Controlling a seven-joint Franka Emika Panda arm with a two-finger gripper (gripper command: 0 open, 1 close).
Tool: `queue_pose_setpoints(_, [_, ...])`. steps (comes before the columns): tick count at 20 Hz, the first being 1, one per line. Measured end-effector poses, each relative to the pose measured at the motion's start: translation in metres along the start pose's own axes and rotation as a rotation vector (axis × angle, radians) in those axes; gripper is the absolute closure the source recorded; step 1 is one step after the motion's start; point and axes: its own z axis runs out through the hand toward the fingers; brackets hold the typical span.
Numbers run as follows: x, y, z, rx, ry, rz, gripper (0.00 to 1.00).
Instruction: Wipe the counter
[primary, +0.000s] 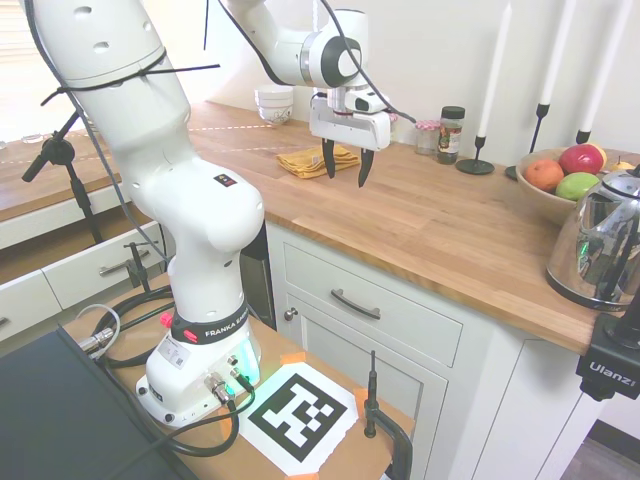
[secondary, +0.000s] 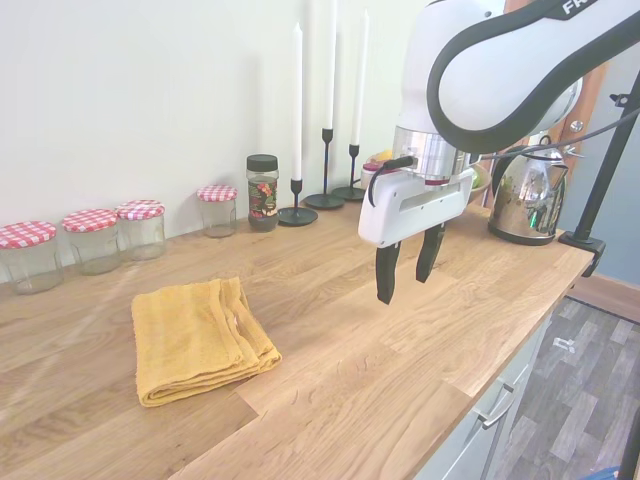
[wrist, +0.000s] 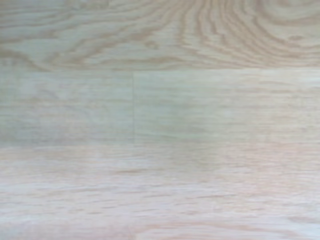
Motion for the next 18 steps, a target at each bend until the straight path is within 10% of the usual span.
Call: queue_pose_setpoints(18, [-0.034,-0.078,-0.022,0.029,0.044,-0.064,0.0])
